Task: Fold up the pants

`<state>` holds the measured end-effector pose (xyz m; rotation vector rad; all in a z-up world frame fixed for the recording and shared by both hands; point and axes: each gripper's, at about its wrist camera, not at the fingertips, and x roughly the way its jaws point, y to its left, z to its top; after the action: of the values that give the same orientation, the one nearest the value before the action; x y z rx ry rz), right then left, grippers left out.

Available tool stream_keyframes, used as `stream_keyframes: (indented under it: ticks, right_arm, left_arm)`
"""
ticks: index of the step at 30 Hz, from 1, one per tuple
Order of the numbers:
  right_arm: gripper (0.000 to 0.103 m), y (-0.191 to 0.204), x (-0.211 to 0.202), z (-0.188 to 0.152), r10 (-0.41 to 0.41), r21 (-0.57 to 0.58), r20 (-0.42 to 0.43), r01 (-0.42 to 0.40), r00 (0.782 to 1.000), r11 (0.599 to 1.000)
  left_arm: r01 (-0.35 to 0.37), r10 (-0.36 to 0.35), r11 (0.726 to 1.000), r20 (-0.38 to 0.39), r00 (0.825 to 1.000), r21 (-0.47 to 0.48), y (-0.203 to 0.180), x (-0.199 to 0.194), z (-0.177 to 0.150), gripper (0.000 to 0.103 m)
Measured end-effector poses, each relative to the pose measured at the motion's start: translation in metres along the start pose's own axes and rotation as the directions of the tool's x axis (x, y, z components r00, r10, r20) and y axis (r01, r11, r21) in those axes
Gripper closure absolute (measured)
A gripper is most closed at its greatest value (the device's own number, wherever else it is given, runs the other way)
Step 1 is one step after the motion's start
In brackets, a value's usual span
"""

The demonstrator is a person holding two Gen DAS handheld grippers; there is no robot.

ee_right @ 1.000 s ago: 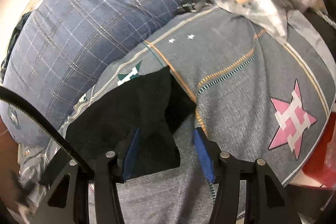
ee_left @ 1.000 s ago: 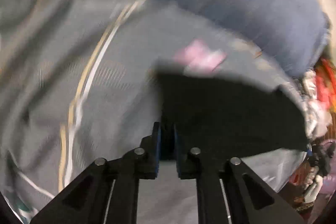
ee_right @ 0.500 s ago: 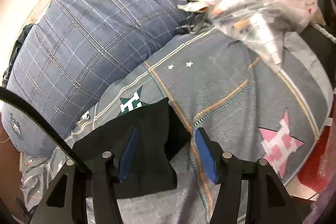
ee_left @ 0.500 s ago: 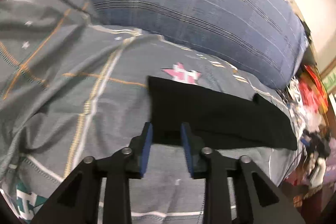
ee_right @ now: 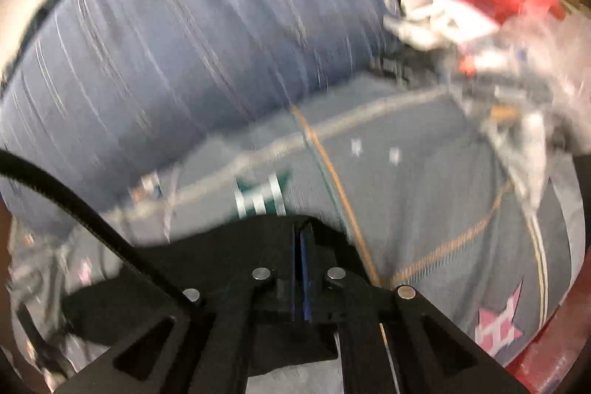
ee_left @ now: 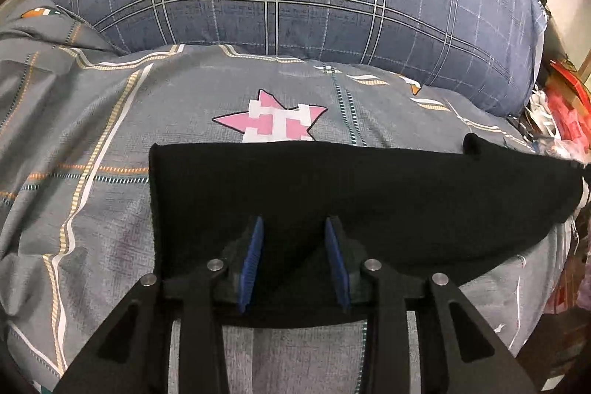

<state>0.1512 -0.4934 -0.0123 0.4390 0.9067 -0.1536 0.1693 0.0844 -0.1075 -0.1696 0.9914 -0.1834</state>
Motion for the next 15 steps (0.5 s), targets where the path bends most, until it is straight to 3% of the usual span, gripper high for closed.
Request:
stream_keyframes:
  ticks: [3,5,9,11,13,14,15]
  right_arm:
    - [0.1,-0.011,0.009,0.007,-0.038,0.04,0.028,0.037,0.999,0.999]
    - [0.1,-0.015,0.028,0.002,-0.112,0.013,-0.007,0.112,0.994,0.994]
    - [0.098,-0.023,0.06,-0.02,-0.252,-0.072,-0.091,0.246,0.963,0.966]
    - [0.094,-0.029,0.054,-0.027,-0.366,-0.104,-0.084,0.357,0.927,0.928]
    - [0.092,-0.037,0.036,-0.03,-0.426,-0.099,-0.056,0.42,0.903,0.902]
    - [0.091,-0.039,0.022,-0.03,-0.43,-0.08,-0.034,0.426,0.902,0.901]
    - [0.086,-0.04,0.006,-0.031,-0.387,-0.049,-0.009,0.386,0.922,0.921]
  left_arm:
    - [-0.011,0.011,1.0,0.003,1.0,0.018,-0.004,-0.003,-0.002,0.066]
    - [-0.029,0.029,0.998,0.012,1.0,0.047,-0.009,-0.004,-0.006,0.065]
    - [-0.061,0.058,0.992,0.023,0.998,0.108,-0.02,-0.003,-0.013,0.059]
    - [-0.066,0.063,0.99,0.026,0.998,0.126,-0.023,-0.003,-0.015,0.057]
    - [-0.067,0.063,0.988,0.032,0.998,0.137,-0.023,-0.003,-0.016,0.056]
    - [-0.065,0.061,0.989,0.033,0.998,0.135,-0.022,-0.003,-0.016,0.056]
    - [-0.063,0.059,0.989,0.033,0.998,0.132,-0.022,-0.003,-0.016,0.055]
